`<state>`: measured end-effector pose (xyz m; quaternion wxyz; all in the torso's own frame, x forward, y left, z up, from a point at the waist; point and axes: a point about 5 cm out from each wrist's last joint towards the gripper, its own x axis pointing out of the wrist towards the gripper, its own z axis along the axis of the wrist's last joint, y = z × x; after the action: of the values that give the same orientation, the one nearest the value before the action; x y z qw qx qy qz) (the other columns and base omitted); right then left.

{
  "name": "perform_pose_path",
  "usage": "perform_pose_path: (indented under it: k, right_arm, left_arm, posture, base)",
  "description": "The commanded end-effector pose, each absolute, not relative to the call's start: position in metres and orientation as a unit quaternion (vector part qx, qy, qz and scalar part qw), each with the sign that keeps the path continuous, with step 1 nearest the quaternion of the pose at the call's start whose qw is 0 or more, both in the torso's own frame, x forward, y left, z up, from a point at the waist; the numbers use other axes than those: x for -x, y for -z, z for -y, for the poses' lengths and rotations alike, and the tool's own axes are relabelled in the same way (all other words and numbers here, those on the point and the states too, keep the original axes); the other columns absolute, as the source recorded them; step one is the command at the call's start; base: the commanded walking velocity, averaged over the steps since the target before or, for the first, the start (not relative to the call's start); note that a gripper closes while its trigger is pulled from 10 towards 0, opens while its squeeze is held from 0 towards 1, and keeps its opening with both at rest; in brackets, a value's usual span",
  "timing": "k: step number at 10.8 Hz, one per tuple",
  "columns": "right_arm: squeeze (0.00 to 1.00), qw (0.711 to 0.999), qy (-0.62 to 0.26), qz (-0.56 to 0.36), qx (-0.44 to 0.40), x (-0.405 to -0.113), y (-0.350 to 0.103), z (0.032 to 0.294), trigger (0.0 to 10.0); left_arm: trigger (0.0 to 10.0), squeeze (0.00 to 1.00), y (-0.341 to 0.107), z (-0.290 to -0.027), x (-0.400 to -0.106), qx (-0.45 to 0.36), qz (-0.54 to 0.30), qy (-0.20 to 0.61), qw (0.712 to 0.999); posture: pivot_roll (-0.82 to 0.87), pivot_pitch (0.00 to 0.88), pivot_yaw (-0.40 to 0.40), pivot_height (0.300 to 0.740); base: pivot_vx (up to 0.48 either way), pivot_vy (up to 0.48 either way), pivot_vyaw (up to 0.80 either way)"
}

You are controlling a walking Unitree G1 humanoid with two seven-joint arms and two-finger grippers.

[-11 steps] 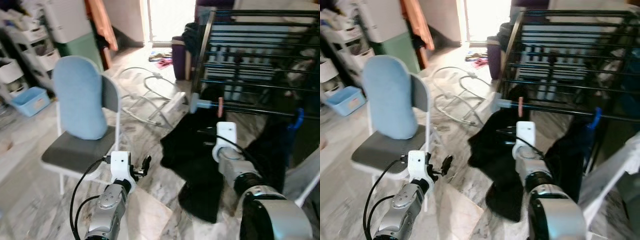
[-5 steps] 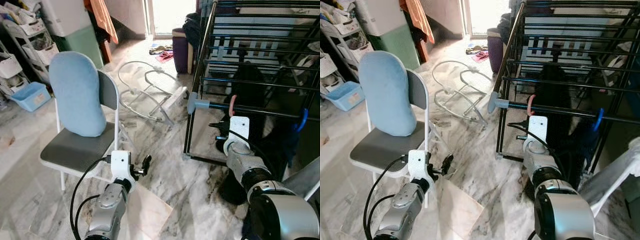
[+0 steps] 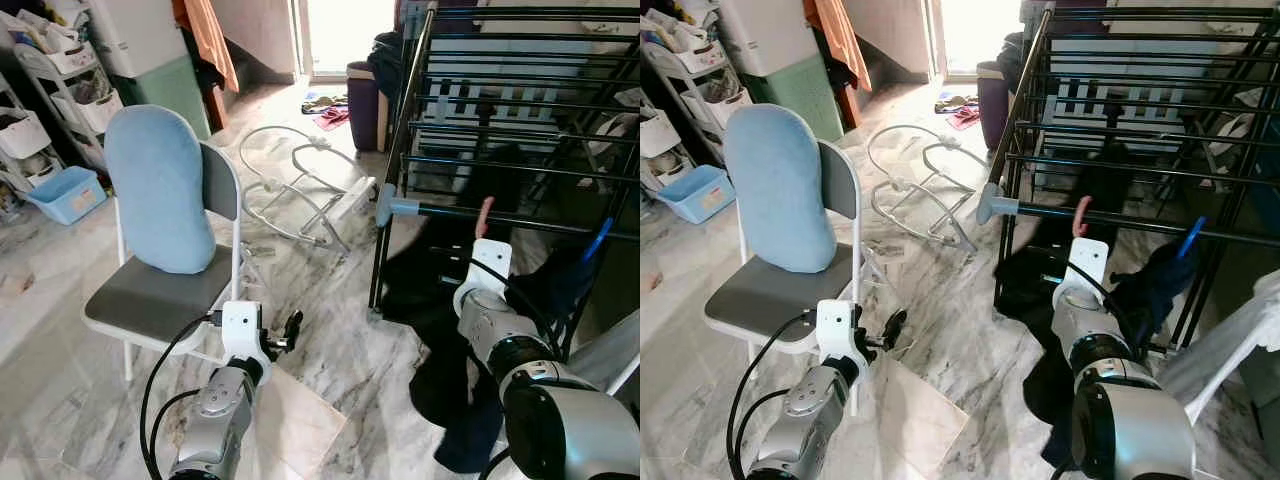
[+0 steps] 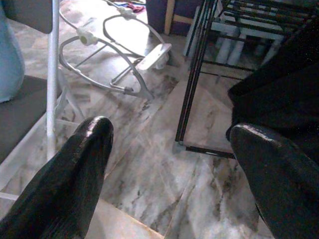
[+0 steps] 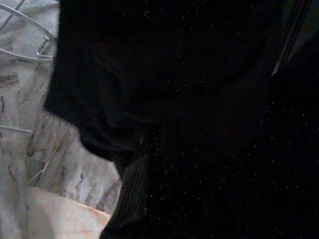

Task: Hang hanger

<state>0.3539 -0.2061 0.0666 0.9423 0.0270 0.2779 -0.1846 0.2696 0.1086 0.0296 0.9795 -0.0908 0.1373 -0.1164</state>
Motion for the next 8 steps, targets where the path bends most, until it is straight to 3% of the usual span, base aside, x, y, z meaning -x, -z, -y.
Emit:
perform_pose_path:
  k: [1,6,7,8]
  right_arm:
    - [0.0,0.932,0.196,-0.303,-0.041,-0.347,-0.057,0.21,10.0]
    - [0.0,0.933,0.145,-0.321,-0.078,-0.345,-0.05,0.194,10.0]
    - [0.62,0.933,0.128,-0.322,-0.094,-0.344,-0.047,0.188,10.0]
    - [1.0,0.935,0.123,-0.317,-0.096,-0.345,-0.048,0.187,10.0]
  left_arm:
    - [10.0,0.0,-0.031,-0.109,-0.272,0.085,-0.138,0.12,0.979]
    - [10.0,0.0,-0.03,-0.109,-0.273,0.081,-0.143,0.121,0.979]
    - [10.0,0.0,-0.029,-0.11,-0.273,0.079,-0.145,0.119,0.979]
    - [10.0,0.0,-0.03,-0.11,-0.273,0.079,-0.145,0.119,0.979]
  posture:
    - [-0.09,0.0,0.082,0.74]
    - [-0.09,0.0,0.084,0.74]
    - [-0.09,0.0,0.086,0.74]
    - [-0.09,0.0,0.086,0.74]
  base:
    - [0.0,0.0,0.0]
    - [0.0,0.0,0.0]
    - [0.0,0.0,0.0]
    - [0.0,0.0,0.0]
